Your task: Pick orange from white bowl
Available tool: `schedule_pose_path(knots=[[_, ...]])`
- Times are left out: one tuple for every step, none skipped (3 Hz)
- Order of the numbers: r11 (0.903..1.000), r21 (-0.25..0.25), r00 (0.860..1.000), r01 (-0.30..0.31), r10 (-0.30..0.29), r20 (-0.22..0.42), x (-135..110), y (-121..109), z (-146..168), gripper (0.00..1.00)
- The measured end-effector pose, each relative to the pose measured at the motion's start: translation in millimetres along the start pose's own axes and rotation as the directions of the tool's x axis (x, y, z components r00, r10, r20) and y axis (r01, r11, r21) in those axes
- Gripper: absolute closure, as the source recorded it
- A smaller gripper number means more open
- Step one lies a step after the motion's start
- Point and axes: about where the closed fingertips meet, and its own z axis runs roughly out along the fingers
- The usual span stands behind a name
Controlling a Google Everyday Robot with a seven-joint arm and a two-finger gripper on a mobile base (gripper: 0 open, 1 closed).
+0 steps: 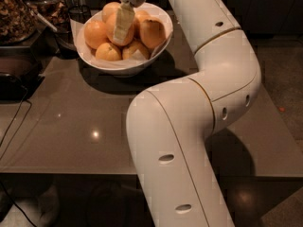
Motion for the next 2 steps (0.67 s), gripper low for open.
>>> schedule_pose_path(knots=[[0.9998,-0.015,1.0,-0.009,0.009,-0.002,2.0,0.2,8.3,0.24],[0.9995,-0.028,1.0,-0.014,0.014,-0.006,3.0,0.5,16.0,0.26]])
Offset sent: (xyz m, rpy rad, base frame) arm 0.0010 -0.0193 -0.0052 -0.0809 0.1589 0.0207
